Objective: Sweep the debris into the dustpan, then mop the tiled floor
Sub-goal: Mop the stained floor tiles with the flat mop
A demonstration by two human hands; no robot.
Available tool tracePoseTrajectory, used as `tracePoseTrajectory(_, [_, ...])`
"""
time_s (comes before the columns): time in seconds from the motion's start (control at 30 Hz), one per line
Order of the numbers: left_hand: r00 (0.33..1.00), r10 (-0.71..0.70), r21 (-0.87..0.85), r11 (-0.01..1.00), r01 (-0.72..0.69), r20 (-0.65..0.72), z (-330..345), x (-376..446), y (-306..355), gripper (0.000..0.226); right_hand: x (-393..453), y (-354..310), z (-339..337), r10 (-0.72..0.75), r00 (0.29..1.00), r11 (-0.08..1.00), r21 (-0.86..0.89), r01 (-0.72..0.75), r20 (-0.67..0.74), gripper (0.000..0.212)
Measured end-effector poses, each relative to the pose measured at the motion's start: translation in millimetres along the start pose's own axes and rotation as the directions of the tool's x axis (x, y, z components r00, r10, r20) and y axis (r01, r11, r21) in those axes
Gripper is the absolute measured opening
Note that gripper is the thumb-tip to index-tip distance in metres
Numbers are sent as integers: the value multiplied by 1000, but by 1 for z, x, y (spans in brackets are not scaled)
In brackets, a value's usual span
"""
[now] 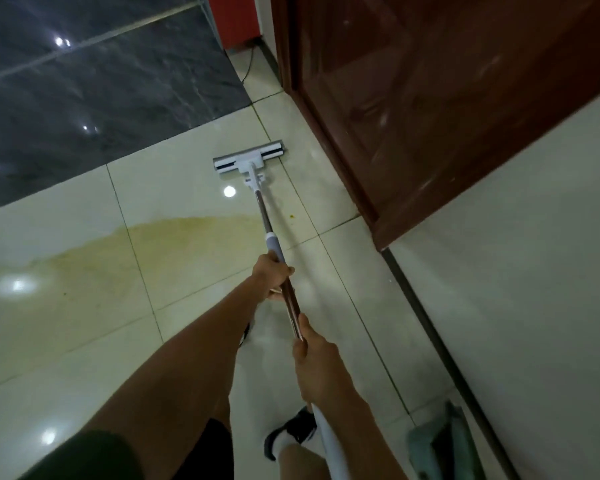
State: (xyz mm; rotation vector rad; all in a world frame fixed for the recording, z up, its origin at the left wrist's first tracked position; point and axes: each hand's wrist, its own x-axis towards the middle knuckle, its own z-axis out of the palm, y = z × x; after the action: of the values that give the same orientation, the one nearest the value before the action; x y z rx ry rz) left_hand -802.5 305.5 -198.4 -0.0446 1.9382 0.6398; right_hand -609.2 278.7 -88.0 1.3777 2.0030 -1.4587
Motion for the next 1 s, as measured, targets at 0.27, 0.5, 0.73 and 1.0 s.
tracePoseTrajectory(0.27, [997, -35, -9, 999, 35, 71, 28, -73, -50, 29, -88, 28, -4, 37, 997, 996, 73, -42, 69, 51])
tracePoseTrajectory(0.5, [999, 18, 9, 1000, -18, 39, -4, -60, -34, 32, -67, -6, 15, 26, 1000, 999, 26, -26, 3, 48])
tracePoseTrajectory(0.73, [998, 42, 43, 998, -44, 49, -47, -14, -18, 23, -27, -45, 43, 13, 998, 1000, 21, -12, -66, 48])
tracePoseTrajectory(1.0, [998, 52, 75, 996, -54, 33, -85, 27, -6, 30, 11, -75, 76, 82, 996, 992, 97, -77, -42, 50])
